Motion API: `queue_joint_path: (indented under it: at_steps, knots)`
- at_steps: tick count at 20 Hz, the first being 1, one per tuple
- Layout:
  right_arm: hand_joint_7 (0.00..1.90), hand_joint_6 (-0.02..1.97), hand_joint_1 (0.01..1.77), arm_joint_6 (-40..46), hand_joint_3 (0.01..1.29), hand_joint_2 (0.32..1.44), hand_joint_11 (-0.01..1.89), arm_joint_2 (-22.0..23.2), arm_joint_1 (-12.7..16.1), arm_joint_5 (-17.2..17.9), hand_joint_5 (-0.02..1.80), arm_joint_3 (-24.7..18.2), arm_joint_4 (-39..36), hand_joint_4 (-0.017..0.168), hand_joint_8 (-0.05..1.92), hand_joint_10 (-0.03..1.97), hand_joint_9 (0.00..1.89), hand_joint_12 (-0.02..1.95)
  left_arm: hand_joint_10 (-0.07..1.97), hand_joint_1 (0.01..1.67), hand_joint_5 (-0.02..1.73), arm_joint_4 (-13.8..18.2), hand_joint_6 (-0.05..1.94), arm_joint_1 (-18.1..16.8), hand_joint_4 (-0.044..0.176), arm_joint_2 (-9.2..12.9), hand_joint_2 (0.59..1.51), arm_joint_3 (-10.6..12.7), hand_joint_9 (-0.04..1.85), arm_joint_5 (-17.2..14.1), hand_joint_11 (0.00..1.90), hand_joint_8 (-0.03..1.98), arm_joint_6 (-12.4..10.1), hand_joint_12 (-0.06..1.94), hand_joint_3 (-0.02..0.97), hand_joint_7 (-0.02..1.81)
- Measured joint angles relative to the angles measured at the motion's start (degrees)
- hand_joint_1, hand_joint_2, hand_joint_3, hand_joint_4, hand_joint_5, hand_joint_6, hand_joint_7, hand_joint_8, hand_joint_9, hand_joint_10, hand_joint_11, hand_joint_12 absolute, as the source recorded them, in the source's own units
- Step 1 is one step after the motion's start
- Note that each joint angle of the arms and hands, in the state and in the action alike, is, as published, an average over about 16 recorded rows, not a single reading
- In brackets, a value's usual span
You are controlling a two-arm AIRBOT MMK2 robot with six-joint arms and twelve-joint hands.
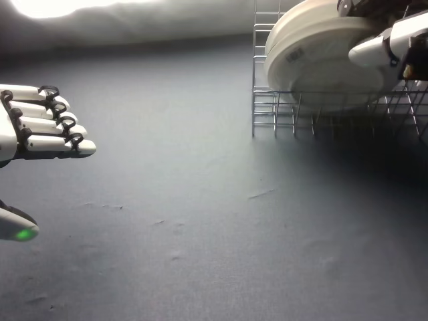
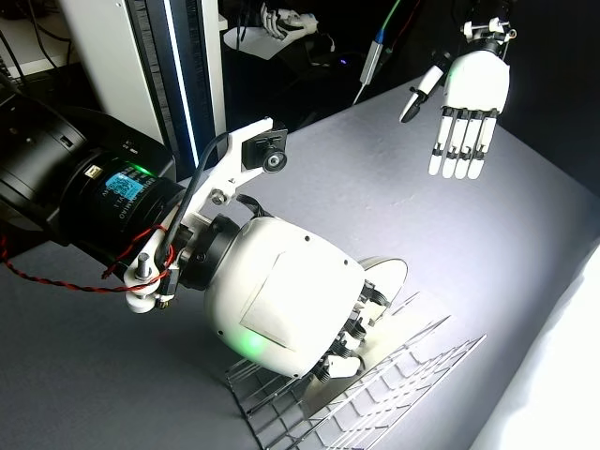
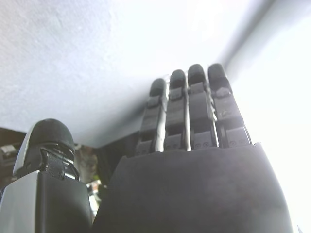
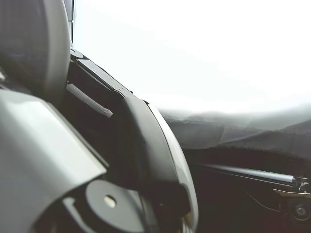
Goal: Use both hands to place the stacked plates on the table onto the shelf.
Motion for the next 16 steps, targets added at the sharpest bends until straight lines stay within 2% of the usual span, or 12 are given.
queue_joint_path:
  at_steps: [7, 10, 16]
  knots:
    - [0.7, 0.25, 1.18, 0.0, 0.01, 1.05, 0.18, 0.1, 2.0, 0.6, 0.6, -1.6, -1.9, -0.004, 0.15, 0.29, 0.62, 1.36, 0.01, 0.02, 0.11, -0.1, 0.01, 0.1, 0.002, -0.2, 1.14, 0.3, 0.15, -0.1, 0.01, 0.0, -0.1, 0.33, 0.013, 0.16]
    - [0.62, 0.09, 1.14, 0.0, 0.01, 1.05, 0.09, 0.1, 3.0, 1.0, 0.52, -3.1, -3.9, -0.004, 0.02, 0.23, 0.55, 1.37, 0.01, 0.02, 0.11, -0.1, 0.01, 0.2, 0.002, -0.2, 1.14, 0.3, 0.15, -0.1, 0.01, 0.0, -0.2, 0.34, 0.013, 0.16]
    - [0.52, 0.05, 1.06, 0.1, 0.01, 1.05, 0.02, 0.2, 4.5, 2.6, 0.43, -7.1, -10.2, -0.004, 0.01, 0.17, 0.45, 1.34, 0.01, 0.02, 0.12, -0.1, 0.01, 0.3, 0.002, -0.3, 1.14, 0.4, 0.16, -0.1, 0.01, 0.0, -0.2, 0.35, 0.013, 0.17]
